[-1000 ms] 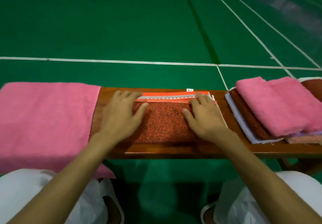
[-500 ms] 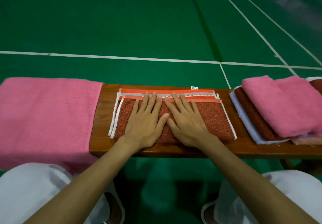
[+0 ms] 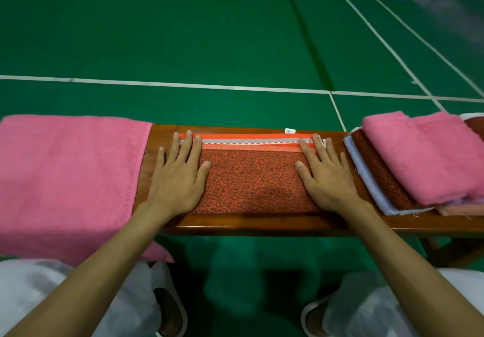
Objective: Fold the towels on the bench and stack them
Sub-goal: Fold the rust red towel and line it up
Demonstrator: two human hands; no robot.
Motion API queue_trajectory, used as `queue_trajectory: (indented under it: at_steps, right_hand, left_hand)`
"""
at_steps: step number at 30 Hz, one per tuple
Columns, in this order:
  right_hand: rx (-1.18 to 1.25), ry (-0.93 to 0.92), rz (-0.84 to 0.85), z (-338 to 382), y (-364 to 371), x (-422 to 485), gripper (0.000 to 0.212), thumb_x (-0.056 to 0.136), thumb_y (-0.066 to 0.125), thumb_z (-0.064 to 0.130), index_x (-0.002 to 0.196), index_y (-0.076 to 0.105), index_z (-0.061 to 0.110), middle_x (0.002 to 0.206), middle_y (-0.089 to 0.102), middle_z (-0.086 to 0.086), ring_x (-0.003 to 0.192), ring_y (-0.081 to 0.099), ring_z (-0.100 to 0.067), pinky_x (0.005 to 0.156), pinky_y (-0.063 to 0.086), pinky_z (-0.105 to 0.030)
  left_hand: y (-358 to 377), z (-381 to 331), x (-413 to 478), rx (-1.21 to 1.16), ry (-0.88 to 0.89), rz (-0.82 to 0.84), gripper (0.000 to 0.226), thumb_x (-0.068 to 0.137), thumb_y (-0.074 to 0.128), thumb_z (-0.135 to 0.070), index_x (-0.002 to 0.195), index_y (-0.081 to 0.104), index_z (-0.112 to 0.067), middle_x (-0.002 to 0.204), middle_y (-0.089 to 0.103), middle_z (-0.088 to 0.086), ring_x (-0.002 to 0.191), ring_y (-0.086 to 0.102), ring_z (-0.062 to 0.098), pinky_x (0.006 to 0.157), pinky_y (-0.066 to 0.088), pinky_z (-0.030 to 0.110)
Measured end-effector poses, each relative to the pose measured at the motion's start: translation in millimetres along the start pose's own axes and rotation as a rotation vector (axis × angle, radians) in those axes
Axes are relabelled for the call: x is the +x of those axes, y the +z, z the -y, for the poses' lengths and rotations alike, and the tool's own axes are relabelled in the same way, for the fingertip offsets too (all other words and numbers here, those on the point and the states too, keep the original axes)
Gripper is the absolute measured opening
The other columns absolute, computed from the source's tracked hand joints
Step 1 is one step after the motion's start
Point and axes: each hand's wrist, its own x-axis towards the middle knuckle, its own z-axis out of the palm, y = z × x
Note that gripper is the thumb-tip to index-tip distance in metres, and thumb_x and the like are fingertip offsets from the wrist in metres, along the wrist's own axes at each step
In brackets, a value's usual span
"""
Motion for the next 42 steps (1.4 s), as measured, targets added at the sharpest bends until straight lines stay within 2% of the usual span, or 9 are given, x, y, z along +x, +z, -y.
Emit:
queue_trajectory:
  at_steps: [11,16,20,24,28,35,38,40,42]
  right_hand:
    - [0.013,0.004,0.005,3,-3,-3,0.077,0.094,0.010,0.067,0.164,0.008,0.035,0.173,-0.002,-0.002,0.159,-0.001,-0.028,0.127,0.004,-0.053]
    - [0.325,0.167,-0.211,1,-15,-4,0.074,0.095,0.047,0.054,0.152,0.038,0.007,0.153,0.045,-0.020,0.141,0.041,-0.038,0.118,0.033,-0.050]
    - [0.209,0.388,-0.205,0,-32,-10,0.058,0.091,0.066,0.050,0.120,0.057,0.001,0.126,0.060,-0.022,0.117,0.055,-0.043,0.095,0.047,-0.047]
    - [0.211,0.452,-0.064,-1,-40,-13,0.054,0.090,0.067,0.058,0.111,0.061,0.008,0.118,0.068,-0.018,0.112,0.063,-0.041,0.083,0.047,-0.041]
    - [0.386,0.447,-0.044,-4,-43,-11,0.037,0.089,0.073,0.047,0.088,0.066,0.011,0.101,0.073,-0.016,0.101,0.067,-0.037,0.081,0.049,-0.038]
    - [0.424,0.351,-0.151,-9,-62,-19,0.026,0.095,0.064,0.034,0.103,0.061,0.010,0.110,0.069,-0.018,0.105,0.064,-0.040,0.091,0.050,-0.043]
    - [0.585,0.356,-0.125,-19,-84,-21,0.016,0.099,0.063,0.025,0.107,0.056,0.013,0.104,0.065,-0.007,0.101,0.062,-0.030,0.082,0.043,-0.035]
    - [0.622,0.379,-0.114,-24,-97,-21,0.020,0.100,0.062,0.021,0.116,0.052,0.013,0.106,0.061,-0.005,0.101,0.058,-0.027,0.079,0.039,-0.033]
    - [0.589,0.372,-0.135,-25,-110,-21,0.032,0.099,0.063,0.018,0.126,0.048,0.010,0.112,0.059,-0.008,0.101,0.056,-0.026,0.080,0.041,-0.033]
  left_hand:
    - [0,0,1,-0.022,-0.012,0.012,0.081,0.096,-0.002,-0.064,0.165,-0.002,-0.023,0.172,-0.012,-0.001,0.157,-0.019,0.021,0.128,-0.001,0.055]
    - [-7,-3,0,-0.045,-0.007,-0.021,0.080,0.097,0.004,-0.064,0.165,0.017,-0.024,0.173,-0.002,0.004,0.159,-0.012,0.026,0.128,0.001,0.056]
    - [-17,-17,-1,-0.098,0.049,-0.130,0.068,0.102,0.018,-0.061,0.156,0.040,-0.026,0.172,0.015,0.004,0.160,-0.001,0.025,0.128,0.005,0.054]
    - [-17,-38,-1,-0.141,0.171,-0.135,0.066,0.103,0.023,-0.060,0.159,0.035,-0.027,0.172,0.016,0.002,0.160,0.001,0.020,0.128,0.009,0.052]
    - [-6,-61,-1,-0.068,0.251,-0.018,0.070,0.102,0.014,-0.066,0.164,0.019,-0.033,0.173,0.002,0.000,0.159,-0.009,0.020,0.129,0.002,0.050]
    - [16,-103,3,0.016,0.244,0.036,0.073,0.100,0.003,-0.068,0.165,0.007,-0.035,0.173,-0.001,0.004,0.159,-0.012,0.025,0.128,-0.005,0.052]
    - [16,-119,2,-0.210,0.241,0.022,0.074,0.100,0.014,-0.069,0.164,0.020,-0.033,0.172,0.009,-0.001,0.159,-0.004,0.018,0.128,-0.004,0.046]
    - [6,-126,4,-0.610,0.180,0.003,0.065,0.100,0.034,-0.062,0.156,0.042,-0.029,0.164,0.036,-0.006,0.153,0.026,0.012,0.126,0.018,0.040]
    - [-14,-126,10,-0.969,0.067,-0.025,0.047,0.101,0.045,-0.050,0.138,0.060,-0.025,0.137,0.064,-0.009,0.120,0.060,0.006,0.100,0.045,0.027]
